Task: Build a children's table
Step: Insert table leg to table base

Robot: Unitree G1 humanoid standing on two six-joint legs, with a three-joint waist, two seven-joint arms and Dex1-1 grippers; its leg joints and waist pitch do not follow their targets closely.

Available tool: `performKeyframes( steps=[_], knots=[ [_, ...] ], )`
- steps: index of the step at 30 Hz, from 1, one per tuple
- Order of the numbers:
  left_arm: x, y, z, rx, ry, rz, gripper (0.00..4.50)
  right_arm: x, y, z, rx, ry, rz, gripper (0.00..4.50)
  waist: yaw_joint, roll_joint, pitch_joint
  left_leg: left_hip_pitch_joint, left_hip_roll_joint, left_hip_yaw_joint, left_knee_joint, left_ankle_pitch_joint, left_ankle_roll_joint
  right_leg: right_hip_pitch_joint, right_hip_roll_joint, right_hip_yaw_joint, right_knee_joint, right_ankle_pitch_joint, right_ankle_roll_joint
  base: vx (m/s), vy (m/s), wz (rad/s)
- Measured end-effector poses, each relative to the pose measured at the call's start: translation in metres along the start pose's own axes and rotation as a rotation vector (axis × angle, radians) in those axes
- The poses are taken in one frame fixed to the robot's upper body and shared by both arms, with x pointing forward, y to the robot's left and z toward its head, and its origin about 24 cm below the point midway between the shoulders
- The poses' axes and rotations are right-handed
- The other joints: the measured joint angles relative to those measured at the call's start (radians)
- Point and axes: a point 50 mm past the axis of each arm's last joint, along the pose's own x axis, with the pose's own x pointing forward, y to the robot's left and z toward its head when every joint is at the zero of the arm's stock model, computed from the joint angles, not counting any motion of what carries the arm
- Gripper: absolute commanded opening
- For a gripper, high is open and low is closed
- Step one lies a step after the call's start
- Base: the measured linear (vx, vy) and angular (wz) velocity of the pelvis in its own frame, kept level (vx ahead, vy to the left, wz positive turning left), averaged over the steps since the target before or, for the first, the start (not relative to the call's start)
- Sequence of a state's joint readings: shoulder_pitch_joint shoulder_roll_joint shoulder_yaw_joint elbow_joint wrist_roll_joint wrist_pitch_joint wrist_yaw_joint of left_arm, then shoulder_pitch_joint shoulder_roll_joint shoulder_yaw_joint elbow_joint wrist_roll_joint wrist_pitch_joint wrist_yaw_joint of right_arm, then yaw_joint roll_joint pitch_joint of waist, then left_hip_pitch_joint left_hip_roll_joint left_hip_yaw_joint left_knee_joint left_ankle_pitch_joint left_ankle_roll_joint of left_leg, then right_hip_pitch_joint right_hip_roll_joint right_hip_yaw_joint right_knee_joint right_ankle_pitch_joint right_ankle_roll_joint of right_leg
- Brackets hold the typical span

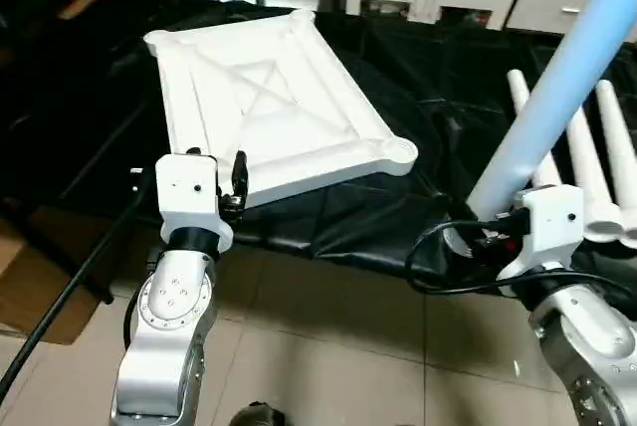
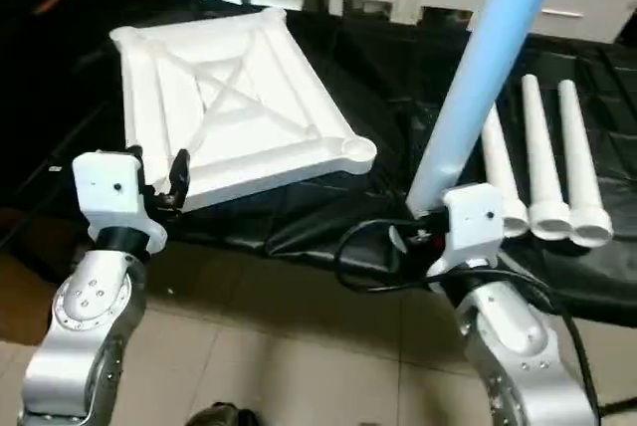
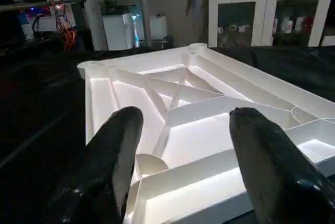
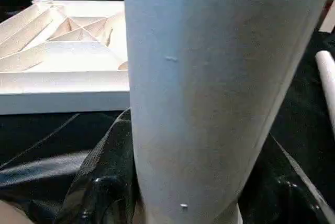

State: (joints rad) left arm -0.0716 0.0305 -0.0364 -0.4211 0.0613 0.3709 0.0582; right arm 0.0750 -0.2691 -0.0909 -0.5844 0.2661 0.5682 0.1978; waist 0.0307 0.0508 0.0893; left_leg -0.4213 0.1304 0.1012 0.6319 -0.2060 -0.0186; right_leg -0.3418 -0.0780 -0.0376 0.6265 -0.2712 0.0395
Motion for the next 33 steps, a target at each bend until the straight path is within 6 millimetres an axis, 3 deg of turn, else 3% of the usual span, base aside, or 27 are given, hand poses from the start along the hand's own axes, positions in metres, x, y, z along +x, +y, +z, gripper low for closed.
performKeyframes(
  steps=[8,9,10,11,13,14,17,19,22,25,26,27,28,29,30,31,32,33],
  knots=[
    [0.000,-0.007,0.001,-0.084,-0.004,-0.051,3.00,0.005,-0.001,0.008,-0.002,-0.035,0.007,1.91,0.003,-0.001,0.003,0.004,0.011,0.021,-0.011,0.011,-0.006,-0.006,-0.001,0.003,-0.001,0.009,0.000,0.000,0.000,0.00],
    [-0.001,-0.007,0.000,-0.089,-0.003,-0.055,3.00,0.005,-0.001,0.008,0.001,-0.036,0.008,1.91,0.007,-0.002,0.004,0.012,0.019,0.039,-0.013,0.011,-0.007,-0.006,0.002,0.012,-0.001,0.010,0.000,-0.024,0.003,-0.23],
    [-0.002,-0.006,-0.001,-0.087,-0.002,-0.054,3.00,0.005,0.000,0.008,0.005,-0.034,0.010,1.91,0.011,-0.004,0.008,0.030,0.027,0.063,-0.019,0.008,-0.011,-0.010,0.009,0.031,-0.002,0.008,0.004,-0.024,0.003,-0.23],
    [-0.003,-0.003,-0.002,-0.082,-0.002,-0.045,3.00,0.005,0.000,0.008,0.008,-0.030,0.011,1.91,0.011,-0.011,0.017,0.058,0.029,0.088,-0.029,0.001,-0.017,-0.005,0.018,0.054,-0.002,0.005,0.010,-0.004,-0.008,-0.54],
    [-0.003,-0.001,-0.002,-0.070,-0.006,-0.042,3.00,0.005,-0.001,0.007,0.010,-0.027,0.008,1.91,0.007,-0.018,0.028,0.090,0.031,0.105,-0.036,-0.014,-0.022,-0.002,0.019,0.069,-0.006,0.004,0.010,0.029,0.004,-0.74],
    [-0.003,-0.001,-0.001,-0.070,-0.008,-0.042,3.00,0.005,-0.002,0.006,0.011,-0.025,0.005,1.91,-0.003,-0.014,0.030,0.092,0.028,0.081,-0.035,-0.022,-0.022,0.009,0.012,0.051,-0.018,0.004,0.010,0.067,0.049,-0.79],
    [-0.001,-0.006,0.002,-0.079,-0.025,-0.066,3.00,0.004,-0.006,0.006,0.007,-0.024,-0.012,1.91,-0.046,-0.008,0.027,0.087,0.024,0.041,-0.044,-0.028,-0.023,0.023,0.005,0.016,-0.061,0.008,0.009,0.069,0.055,-0.49],
    [0.001,-0.011,0.006,-0.081,-0.040,-0.089,3.00,0.003,-0.007,0.007,0.003,-0.024,-0.012,1.91,-0.057,-0.007,0.025,0.089,0.021,0.039,-0.045,-0.037,-0.020,0.030,0.003,0.012,-0.075,0.029,0.007,0.106,0.013,-0.08],
    [0.001,-0.007,0.006,-0.073,-0.041,-0.082,3.00,0.006,-0.005,0.006,0.000,-0.019,0.013,1.91,-0.051,-0.002,0.017,0.096,0.012,0.037,-0.046,-0.051,-0.003,0.032,0.002,0.016,-0.073,0.024,-0.002,0.169,0.000,0.09],
    [0.001,-0.006,0.006,-0.070,-0.042,-0.076,3.00,0.009,-0.005,0.006,-0.003,-0.016,0.024,1.91,-0.041,-0.002,0.017,0.096,-0.002,0.025,-0.038,-0.073,0.035,0.033,0.001,0.021,-0.050,-0.010,-0.026,0.169,0.002,0.14],
    [0.001,-0.005,0.005,-0.070,-0.040,-0.075,3.00,0.009,-0.005,0.006,-0.007,-0.014,0.026,1.91,-0.041,-0.003,0.017,0.101,-0.008,0.017,-0.034,-0.080,0.045,0.023,-0.001,0.022,-0.026,-0.021,-0.035,0.137,-0.019,0.15],
    [0.001,-0.003,0.004,-0.064,-0.037,-0.067,3.00,0.011,-0.004,0.008,-0.010,-0.020,0.042,1.91,-0.044,-0.011,0.015,0.113,-0.021,0.003,-0.031,-0.093,0.059,-0.003,-0.011,0.021,0.025,-0.032,-0.047,0.094,-0.073,-0.04],
    [0.001,0.000,0.004,-0.060,-0.035,-0.057,3.00,0.012,-0.002,0.010,-0.014,-0.030,0.054,1.91,-0.046,-0.020,0.015,0.124,-0.034,-0.014,-0.030,-0.104,0.048,-0.025,-0.016,0.023,0.057,-0.034,-0.039,0.094,-0.073,-0.04],
    [0.001,0.000,0.004,-0.062,-0.039,-0.054,3.00,0.011,-0.003,0.011,-0.023,-0.038,0.059,1.91,-0.050,-0.037,0.012,0.129,-0.053,-0.020,-0.011,-0.125,0.059,-0.030,-0.017,0.038,0.052,-0.040,-0.003,0.057,-0.114,-0.15],
    [0.001,-0.003,0.003,-0.071,-0.034,-0.061,3.00,0.009,-0.008,0.010,-0.037,-0.030,0.048,1.91,-0.053,-0.038,0.016,0.119,-0.059,-0.019,0.025,-0.143,0.112,-0.016,-0.008,0.053,0.061,-0.056,-0.002,0.101,-0.024,0.06],
    [0.001,-0.011,0.002,-0.089,-0.029,-0.088,3.00,0.009,-0.013,0.007,-0.045,-0.011,0.030,1.91,-0.050,-0.036,0.017,0.099,-0.062,-0.016,0.083,-0.140,0.174,0.009,0.008,0.080,0.050,-0.061,-0.004,0.101,-0.024,0.06],
    [0.001,-0.017,0.003,-0.096,-0.032,-0.110,3.00,0.008,-0.018,0.005,-0.046,-0.001,0.011,1.91,-0.044,-0.033,0.019,0.073,-0.067,-0.013,0.135,-0.134,0.174,0.036,0.014,0.091,0.034,-0.061,-0.005,0.142,0.055,0.18],
    [0.001,-0.017,0.006,-0.094,-0.044,-0.113,3.00,0.008,-0.020,0.006,-0.051,-0.002,0.009,1.91,-0.026,-0.027,0.018,0.043,-0.072,-0.012,0.140,-0.122,0.143,0.064,0.023,0.095,0.011,-0.061,-0.005,0.130,0.014,0.03]
  ],
)
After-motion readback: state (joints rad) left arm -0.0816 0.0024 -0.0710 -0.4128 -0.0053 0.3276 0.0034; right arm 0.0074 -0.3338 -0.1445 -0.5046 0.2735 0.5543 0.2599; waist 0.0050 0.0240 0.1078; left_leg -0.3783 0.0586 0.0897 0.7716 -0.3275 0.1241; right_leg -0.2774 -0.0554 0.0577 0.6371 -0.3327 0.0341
